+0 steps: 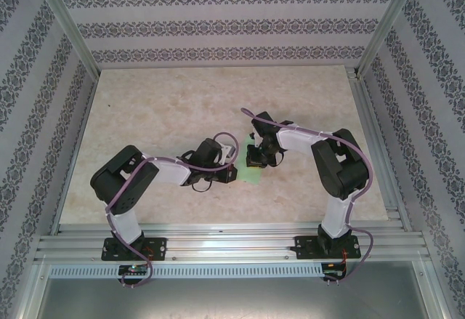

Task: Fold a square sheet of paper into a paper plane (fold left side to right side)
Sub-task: Fold the triangle a second time at the center of the table, then turn over the paper at the center of the table.

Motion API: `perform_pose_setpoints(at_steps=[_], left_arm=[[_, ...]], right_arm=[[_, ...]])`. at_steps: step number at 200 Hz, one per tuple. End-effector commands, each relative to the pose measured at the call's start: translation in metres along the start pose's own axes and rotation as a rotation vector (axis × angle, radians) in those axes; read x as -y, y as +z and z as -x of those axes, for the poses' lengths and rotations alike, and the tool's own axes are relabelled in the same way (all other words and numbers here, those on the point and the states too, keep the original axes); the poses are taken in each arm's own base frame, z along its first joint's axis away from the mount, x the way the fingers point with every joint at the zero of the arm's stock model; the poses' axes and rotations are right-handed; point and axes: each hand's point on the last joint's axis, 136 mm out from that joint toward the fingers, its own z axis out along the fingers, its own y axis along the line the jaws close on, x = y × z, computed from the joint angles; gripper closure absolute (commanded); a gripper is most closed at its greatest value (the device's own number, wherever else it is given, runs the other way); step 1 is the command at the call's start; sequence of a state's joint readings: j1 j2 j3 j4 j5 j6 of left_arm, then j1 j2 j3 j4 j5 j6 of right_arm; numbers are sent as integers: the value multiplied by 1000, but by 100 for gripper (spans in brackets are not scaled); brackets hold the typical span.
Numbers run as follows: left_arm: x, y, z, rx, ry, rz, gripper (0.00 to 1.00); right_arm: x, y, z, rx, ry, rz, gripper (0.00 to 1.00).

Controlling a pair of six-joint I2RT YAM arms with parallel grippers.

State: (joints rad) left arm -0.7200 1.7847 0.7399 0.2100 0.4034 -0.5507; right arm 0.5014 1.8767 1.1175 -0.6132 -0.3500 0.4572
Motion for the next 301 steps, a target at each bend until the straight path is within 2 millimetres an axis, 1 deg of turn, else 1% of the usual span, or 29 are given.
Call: perform_pose_setpoints(at_steps=[1, 12, 42, 57, 66, 79, 84, 102, 113, 129, 138, 160, 185, 209, 227, 251, 262, 276, 301], left_arm=[[-57, -12, -66, -183, -91, 199, 97], [-61, -16, -71, -184, -96, 208, 97], [-62, -24, -79, -194, -89, 210, 97], [-61, -30, -77, -182, -100, 196, 97], [-59, -36, -71, -164, -109, 181, 97], [-54, -45, -59, -132, -114, 160, 94], [-51, -48, -55, -120, -114, 152, 92], [-39, -57, -36, -92, -108, 104, 83], [-30, -58, -25, -81, -104, 76, 78], [-17, -57, -9, -64, -102, 29, 71], [-11, -54, -1, -62, -104, 3, 69], [6, -45, 19, -54, -98, -73, 65], [20, -33, 35, -65, -50, -114, 59], [28, -18, 44, -92, -4, -119, 56], [29, -6, 48, -111, 12, -115, 55], [22, 8, 54, -121, 12, -88, 55], [21, 14, 56, -128, 14, -91, 57], [22, 19, 60, -133, 12, -103, 62], [27, 21, 64, -128, 17, -132, 81]], right_arm=[[49, 20, -16, -65, 34, -178, 90], [48, 20, -15, -62, 32, -175, 90], [44, 17, -12, -52, 24, -158, 90], [35, 11, -6, -30, 16, -127, 90], [27, 5, -1, -8, 6, -104, 89], [14, -11, 9, 45, -9, -67, 87], [9, -17, 13, 64, -16, -56, 85], [-4, -49, 24, 151, -36, -29, 78], [-9, -70, 28, 206, -40, -21, 73], [-7, -96, 27, 283, -42, -25, 68], [-4, -107, 24, 317, -31, -24, 65], [4, -120, 11, 388, 4, 23, 62], [16, -124, -12, 444, 52, 72, 57], [26, -125, -36, 464, 75, 94, 54], [36, -124, -54, 469, 93, 91, 51], [49, -125, -75, 483, 125, 89, 47], [52, -125, -82, 489, 132, 100, 46], [54, -126, -89, 497, 137, 115, 46], [56, -126, -94, 507, 134, 135, 45]])
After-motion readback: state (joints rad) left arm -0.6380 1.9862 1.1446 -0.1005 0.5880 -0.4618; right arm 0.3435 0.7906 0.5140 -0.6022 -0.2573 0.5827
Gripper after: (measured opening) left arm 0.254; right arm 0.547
